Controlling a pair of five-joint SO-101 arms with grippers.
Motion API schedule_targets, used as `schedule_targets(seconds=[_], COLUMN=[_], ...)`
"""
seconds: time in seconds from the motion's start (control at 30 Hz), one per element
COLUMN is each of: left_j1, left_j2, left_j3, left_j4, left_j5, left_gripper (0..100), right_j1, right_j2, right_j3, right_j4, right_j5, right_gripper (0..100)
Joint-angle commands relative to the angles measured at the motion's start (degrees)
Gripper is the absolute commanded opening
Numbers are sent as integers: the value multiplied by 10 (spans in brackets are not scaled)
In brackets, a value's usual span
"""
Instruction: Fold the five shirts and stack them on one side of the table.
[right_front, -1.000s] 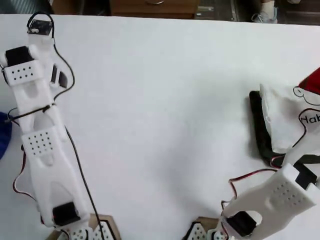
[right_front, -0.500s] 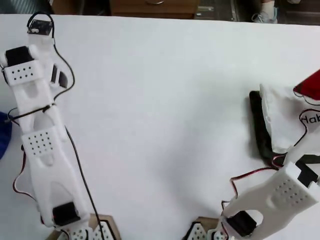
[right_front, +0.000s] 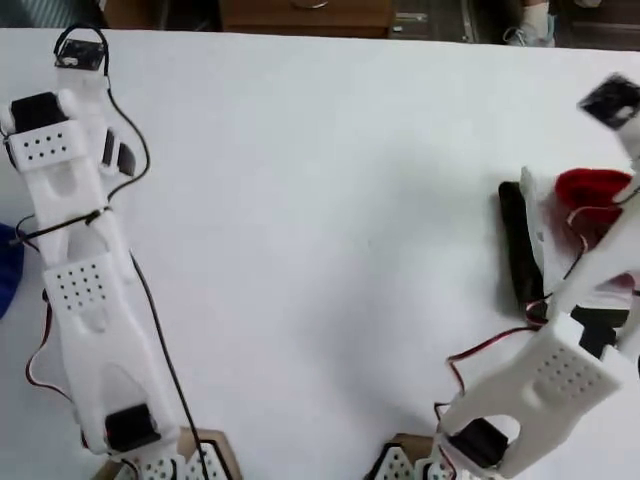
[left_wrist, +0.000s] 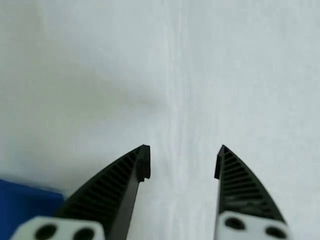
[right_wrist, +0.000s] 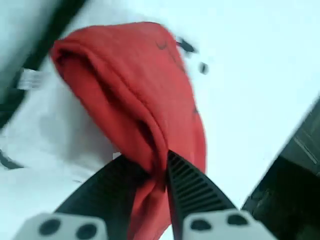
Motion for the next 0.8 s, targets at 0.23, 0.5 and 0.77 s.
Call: schedule_targets(seconds=[0.23, 0.5, 0.77], left_j1=[-10, -18, -8], left_j2=[-46, -47, -47], left_j3=[-22, -22, -22], left_j4=[9, 9, 9], left_j5=[-4, -4, -4], left_gripper=[232, 232, 232], right_j1=[-26, -19, -101], right_j2=[-7, 8, 39], right_j3=[-9, 81, 196], right_j4=[21, 28, 24], right_j5=[14, 11, 11], right_gripper=[20, 182, 258])
